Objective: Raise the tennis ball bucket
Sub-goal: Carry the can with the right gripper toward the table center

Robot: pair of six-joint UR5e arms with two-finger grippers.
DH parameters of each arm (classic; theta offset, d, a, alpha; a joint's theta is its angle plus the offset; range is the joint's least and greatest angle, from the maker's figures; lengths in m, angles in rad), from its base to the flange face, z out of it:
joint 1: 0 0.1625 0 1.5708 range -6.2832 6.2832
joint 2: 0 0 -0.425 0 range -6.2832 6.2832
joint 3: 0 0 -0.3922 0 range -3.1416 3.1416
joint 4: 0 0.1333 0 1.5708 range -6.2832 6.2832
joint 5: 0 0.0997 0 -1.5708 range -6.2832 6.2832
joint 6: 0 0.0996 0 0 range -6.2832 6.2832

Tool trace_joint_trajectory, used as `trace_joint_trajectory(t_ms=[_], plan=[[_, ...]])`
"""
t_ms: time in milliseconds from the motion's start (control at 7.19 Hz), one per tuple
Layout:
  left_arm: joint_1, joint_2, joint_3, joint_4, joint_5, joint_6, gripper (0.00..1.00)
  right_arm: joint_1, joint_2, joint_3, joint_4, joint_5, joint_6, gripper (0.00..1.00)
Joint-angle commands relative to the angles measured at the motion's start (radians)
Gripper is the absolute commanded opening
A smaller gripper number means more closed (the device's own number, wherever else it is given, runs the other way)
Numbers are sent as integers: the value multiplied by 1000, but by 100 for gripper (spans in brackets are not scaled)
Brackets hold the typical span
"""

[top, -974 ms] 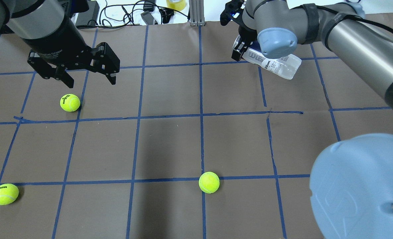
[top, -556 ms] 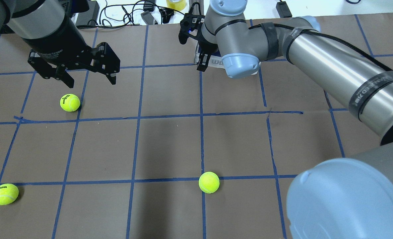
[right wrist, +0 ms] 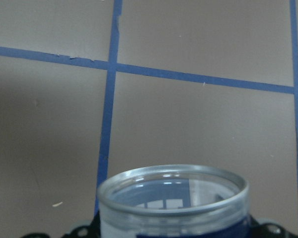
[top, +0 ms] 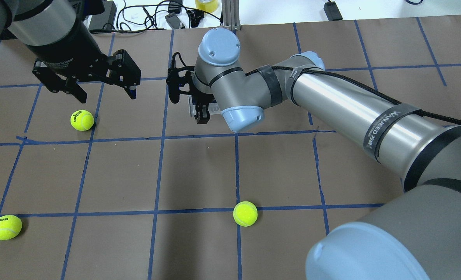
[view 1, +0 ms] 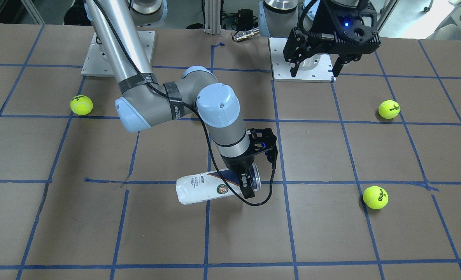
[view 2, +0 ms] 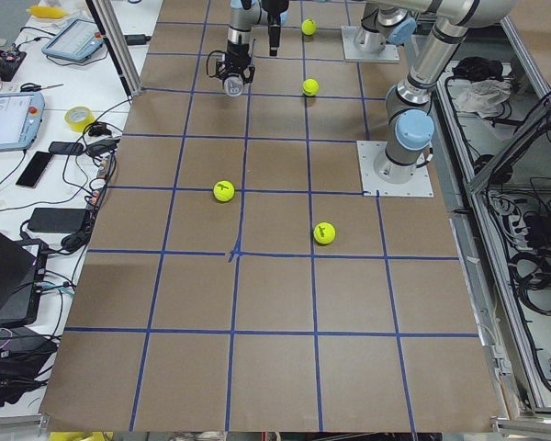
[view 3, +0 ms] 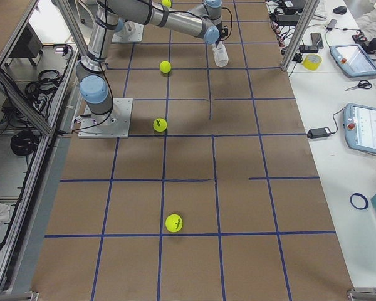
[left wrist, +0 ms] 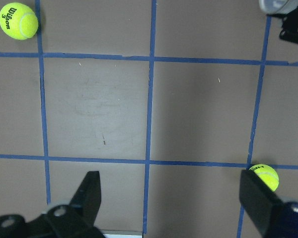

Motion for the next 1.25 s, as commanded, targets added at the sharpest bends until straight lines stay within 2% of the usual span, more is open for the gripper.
trace_joint_trajectory(t_ms=[0,139,278,417,556,834,974,1113], plan=[[0,0,0,0,0,0,100,13,46,12,-56,12,5,65],[0,2,0,-2,0,0,100,12,61,14,-108,63,8,69],[0,2,0,-2,0,0,100,22,78,29,-116,69,31,80],[0,2,0,-3,0,0,100,31,89,52,-173,72,49,80],[0,2,0,-3,0,8,100,35,94,67,-197,95,58,100],[0,2,0,-5,0,14,100,33,92,71,-185,126,88,100],[0,2,0,-5,0,12,100,18,81,65,-187,164,139,100],[0,2,0,-5,0,14,100,-16,57,52,-187,164,196,100]])
